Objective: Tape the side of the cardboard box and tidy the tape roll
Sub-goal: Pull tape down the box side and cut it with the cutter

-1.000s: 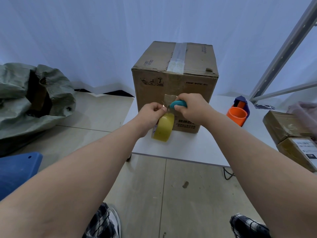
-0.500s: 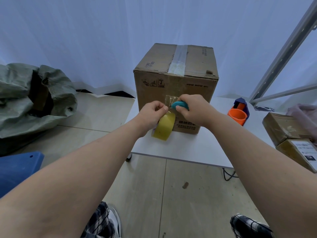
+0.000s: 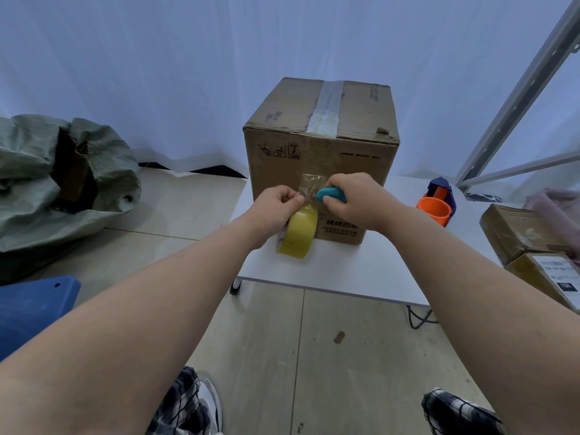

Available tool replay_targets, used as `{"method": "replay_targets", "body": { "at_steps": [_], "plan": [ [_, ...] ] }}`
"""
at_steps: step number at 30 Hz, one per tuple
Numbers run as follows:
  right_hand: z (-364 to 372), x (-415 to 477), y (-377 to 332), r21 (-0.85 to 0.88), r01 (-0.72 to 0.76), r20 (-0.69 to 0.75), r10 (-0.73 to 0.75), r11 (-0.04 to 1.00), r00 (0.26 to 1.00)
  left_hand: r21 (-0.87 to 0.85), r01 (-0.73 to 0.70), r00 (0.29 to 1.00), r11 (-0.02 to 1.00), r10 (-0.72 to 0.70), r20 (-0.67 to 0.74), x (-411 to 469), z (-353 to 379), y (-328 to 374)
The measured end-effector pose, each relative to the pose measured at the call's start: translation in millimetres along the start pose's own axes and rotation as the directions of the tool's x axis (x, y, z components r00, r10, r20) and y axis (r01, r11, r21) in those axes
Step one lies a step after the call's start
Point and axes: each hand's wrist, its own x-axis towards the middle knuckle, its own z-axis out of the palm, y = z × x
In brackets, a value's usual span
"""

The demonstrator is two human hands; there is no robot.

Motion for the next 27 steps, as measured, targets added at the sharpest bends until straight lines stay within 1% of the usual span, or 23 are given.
{"method": "replay_targets", "body": {
  "at_steps": [8,15,21,27],
  "plan": [
    [3,1,-2,0.016,-0.016,0.009,0.016,1.0,1.0,-0.016,0.018,1.0,1.0,-0.018,0.009,0,-2,-3],
    [5,-1,2,0.02,-0.072,0.038,0.071,0.997,0.997,0.046,0.039,0.999,0.998,-0.039,-0.004,0,-8,-7],
    [5,-3,6,0.061,-0.092,0.0,0.093,0.994,0.996,0.045,0.065,0.998,0.997,-0.066,0.017,1,-5,-5],
    [5,-4,9,0.048,-0.098,0.018,0.097,0.994,0.995,0.053,0.101,0.994,0.994,-0.102,0.029,4,-3,-3]
  ]
}}
